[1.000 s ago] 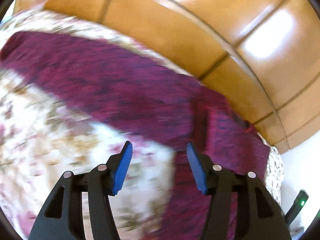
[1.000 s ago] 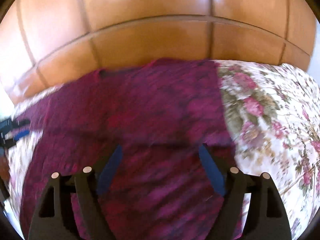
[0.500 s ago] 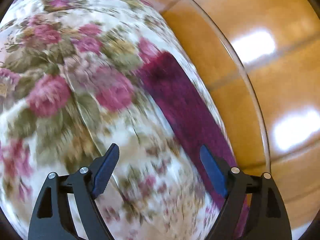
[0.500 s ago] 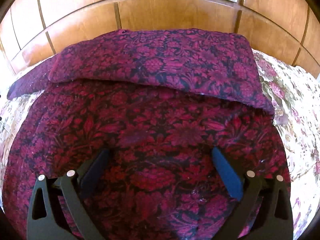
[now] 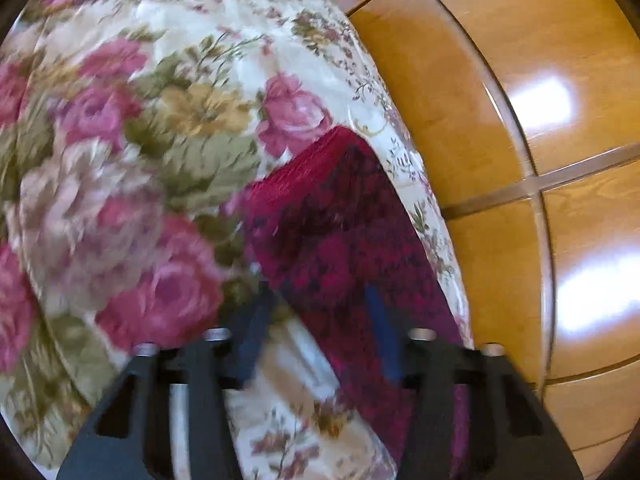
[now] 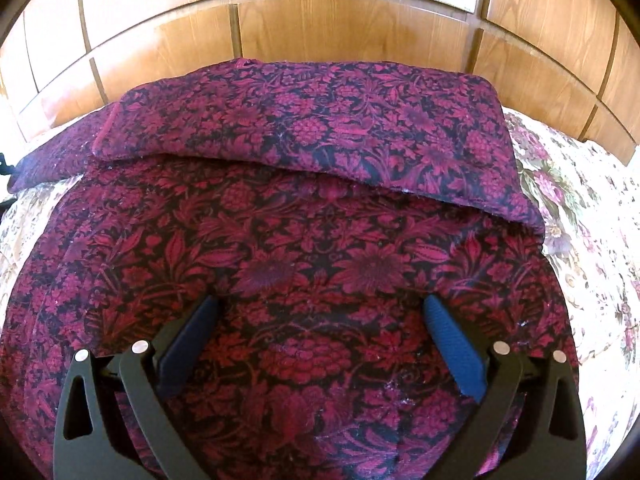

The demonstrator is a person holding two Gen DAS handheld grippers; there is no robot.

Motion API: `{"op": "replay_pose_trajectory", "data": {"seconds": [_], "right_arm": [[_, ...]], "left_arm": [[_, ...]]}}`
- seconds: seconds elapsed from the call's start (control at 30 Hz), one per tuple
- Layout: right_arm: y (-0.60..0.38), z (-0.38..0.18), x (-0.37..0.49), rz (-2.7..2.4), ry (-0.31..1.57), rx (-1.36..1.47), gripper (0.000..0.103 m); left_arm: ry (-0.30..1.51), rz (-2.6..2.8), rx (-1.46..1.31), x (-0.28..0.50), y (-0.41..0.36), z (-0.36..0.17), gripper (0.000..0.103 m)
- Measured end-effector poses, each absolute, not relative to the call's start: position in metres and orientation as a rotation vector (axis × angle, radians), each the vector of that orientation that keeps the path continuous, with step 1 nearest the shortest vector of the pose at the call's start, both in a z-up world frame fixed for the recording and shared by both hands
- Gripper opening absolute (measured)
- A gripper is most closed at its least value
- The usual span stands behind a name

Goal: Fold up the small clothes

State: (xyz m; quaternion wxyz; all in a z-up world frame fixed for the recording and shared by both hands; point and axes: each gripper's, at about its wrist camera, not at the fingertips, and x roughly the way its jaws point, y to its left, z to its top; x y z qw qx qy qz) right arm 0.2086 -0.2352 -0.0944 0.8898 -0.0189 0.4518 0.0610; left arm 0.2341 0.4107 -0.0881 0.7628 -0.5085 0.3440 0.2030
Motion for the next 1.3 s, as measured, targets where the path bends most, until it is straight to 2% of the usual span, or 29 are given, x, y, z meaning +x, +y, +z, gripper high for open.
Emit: {"op": "replay_pose_trajectory", "data": {"seconds": [0.03,0.07,0.23,0.4,0.5,0.63,0.8,0.83,0.87,0.9,0.93,0.97,1.0,1.23,1.27,1.3], "right_arm": [[-0.234,-0.094,0.209,0.126,0.938,-0.039,0.101],[-0.233,-0.095,0.209,0.127,0.937,-0.038,0.101],[-0.237,-0.093,0.211,0.129,0.935,-0.032,0.101],[-0.238,-0.093,0.211,0.13,0.933,-0.029,0.101],[-0.239,-0.093,0.211,0.131,0.932,-0.025,0.101],[-0.24,-0.092,0.211,0.132,0.93,-0.017,0.101],[-0.244,-0.091,0.209,0.136,0.926,-0.003,0.101],[-0.244,-0.091,0.209,0.136,0.925,-0.002,0.101],[-0.245,-0.09,0.208,0.136,0.924,0.0,0.101],[-0.246,-0.09,0.208,0.137,0.924,0.002,0.101],[-0.247,-0.09,0.208,0.137,0.923,0.004,0.101],[-0.248,-0.09,0.208,0.137,0.923,0.006,0.101],[-0.249,-0.089,0.207,0.137,0.923,0.007,0.101],[-0.252,-0.086,0.208,0.14,0.935,0.018,0.101],[-0.254,-0.082,0.21,0.144,0.939,0.035,0.1],[-0.256,-0.073,0.212,0.163,0.932,0.081,0.091]], "left_arm": [[0.758,0.442,-1.087,0.237,0.409,-0.086,0.017],[0.755,0.439,-1.07,0.238,0.406,-0.083,0.013],[0.662,0.29,-0.859,0.234,0.354,-0.025,0.011],[0.614,0.053,-0.635,0.224,0.249,0.03,0.011],[0.645,-0.08,-0.555,0.23,0.187,0.036,0.011],[0.741,-0.209,-0.435,0.239,0.1,0.019,0.011],[0.887,-0.289,-0.345,0.255,0.03,-0.021,0.023],[0.901,-0.28,-0.318,0.252,0.021,-0.024,0.031],[0.909,-0.274,-0.298,0.252,0.018,-0.028,0.046],[0.902,-0.281,-0.296,0.248,0.016,-0.028,0.051],[0.884,-0.283,-0.3,0.242,0.016,-0.025,0.062],[0.875,-0.286,-0.303,0.237,0.017,-0.023,0.079],[0.862,-0.288,-0.306,0.229,0.019,-0.021,0.084],[0.828,-0.273,-0.297,0.175,0.033,-0.021,0.085],[0.834,-0.269,-0.305,0.171,0.037,-0.021,0.084],[0.837,-0.265,-0.315,0.161,0.039,-0.024,0.084]]}}
